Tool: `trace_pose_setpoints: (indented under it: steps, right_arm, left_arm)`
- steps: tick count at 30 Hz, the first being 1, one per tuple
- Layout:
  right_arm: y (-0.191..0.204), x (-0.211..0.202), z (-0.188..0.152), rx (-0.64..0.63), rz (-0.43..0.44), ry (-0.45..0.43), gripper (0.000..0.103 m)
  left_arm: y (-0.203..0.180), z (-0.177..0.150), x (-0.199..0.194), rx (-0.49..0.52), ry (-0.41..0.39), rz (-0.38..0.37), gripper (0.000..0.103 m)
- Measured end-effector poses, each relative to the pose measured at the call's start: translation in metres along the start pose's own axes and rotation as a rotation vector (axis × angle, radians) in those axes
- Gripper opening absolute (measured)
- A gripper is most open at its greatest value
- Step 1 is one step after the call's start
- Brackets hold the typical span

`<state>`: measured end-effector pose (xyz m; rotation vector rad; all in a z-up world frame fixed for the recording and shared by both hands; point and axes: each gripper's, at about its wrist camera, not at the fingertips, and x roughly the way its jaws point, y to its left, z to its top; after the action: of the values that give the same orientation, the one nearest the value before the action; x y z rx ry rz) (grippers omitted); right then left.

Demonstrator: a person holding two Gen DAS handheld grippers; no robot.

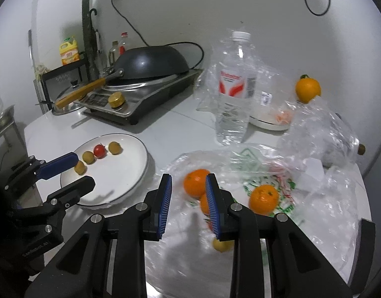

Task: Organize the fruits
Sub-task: 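Move both open grippers back to the fruit on the plastic bag, then grasp a yellow fruit with the left gripper while the right gripper grasps a red tomato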

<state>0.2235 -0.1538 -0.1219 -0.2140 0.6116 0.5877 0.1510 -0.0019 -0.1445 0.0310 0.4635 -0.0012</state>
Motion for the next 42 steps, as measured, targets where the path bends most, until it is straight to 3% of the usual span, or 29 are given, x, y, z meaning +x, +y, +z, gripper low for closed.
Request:
trace_pose_setpoints:
  steps: [29, 42]
  right_arm:
    - [-0.091, -0.02, -0.051, 0.134, -0.016, -0.004, 0.03]
    - [-0.109, -0.014, -0.062, 0.159, 0.02, 0.005, 0.03]
  left_arm:
    - [-0.099, 0.01, 0.027, 0.14, 0.078, -0.095, 0.045]
    - [-0.124, 0.004, 0.05, 0.176, 0.144, -0.114, 0.045]
